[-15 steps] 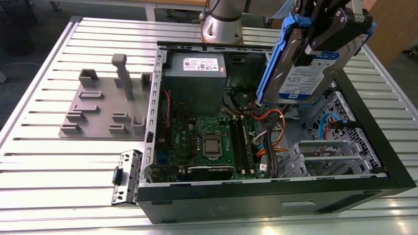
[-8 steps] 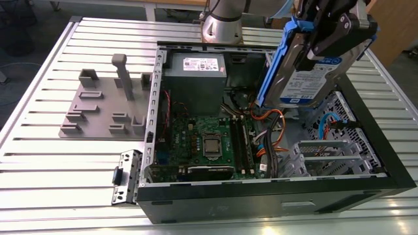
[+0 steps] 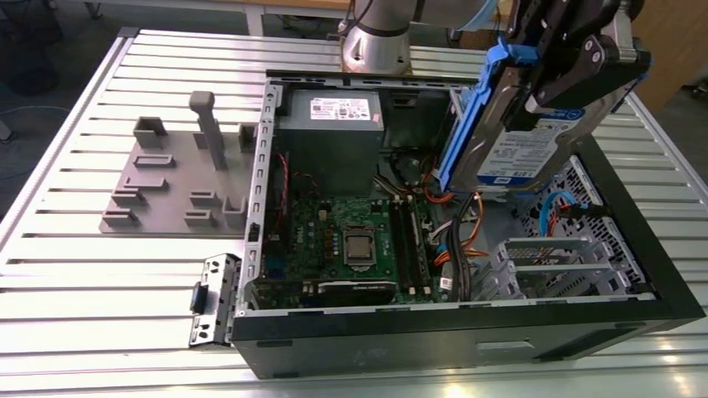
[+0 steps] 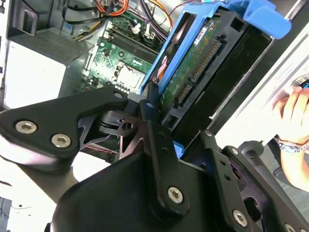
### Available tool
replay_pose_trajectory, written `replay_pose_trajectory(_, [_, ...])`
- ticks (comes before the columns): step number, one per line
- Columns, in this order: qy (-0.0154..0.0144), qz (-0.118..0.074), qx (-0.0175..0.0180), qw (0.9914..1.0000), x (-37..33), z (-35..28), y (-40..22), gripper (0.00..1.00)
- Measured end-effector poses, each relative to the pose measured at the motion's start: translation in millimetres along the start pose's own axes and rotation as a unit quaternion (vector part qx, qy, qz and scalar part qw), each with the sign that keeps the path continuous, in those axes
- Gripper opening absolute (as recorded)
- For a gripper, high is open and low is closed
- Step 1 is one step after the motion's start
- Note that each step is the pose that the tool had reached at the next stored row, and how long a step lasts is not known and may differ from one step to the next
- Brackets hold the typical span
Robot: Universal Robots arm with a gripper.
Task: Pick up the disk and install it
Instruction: 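Pick up the disk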
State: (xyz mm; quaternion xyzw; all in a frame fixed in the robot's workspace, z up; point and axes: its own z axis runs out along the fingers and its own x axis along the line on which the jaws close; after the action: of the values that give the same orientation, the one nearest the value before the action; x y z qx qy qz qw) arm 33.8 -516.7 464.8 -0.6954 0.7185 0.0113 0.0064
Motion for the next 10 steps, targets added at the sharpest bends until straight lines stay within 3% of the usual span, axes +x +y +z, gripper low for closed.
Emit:
replay_pose_trajectory(1, [0.0, 0.0, 0.0, 1.0, 1.6, 0.0, -0.1, 0.36])
replay_pose_trajectory(2, [0.0001, 0.0, 0.0, 1.0, 7.7, 0.1, -0.3, 0.36])
replay_pose_trajectory(10, [0.0, 0.0, 0.0, 1.0, 27.0, 0.5, -0.9, 0.36])
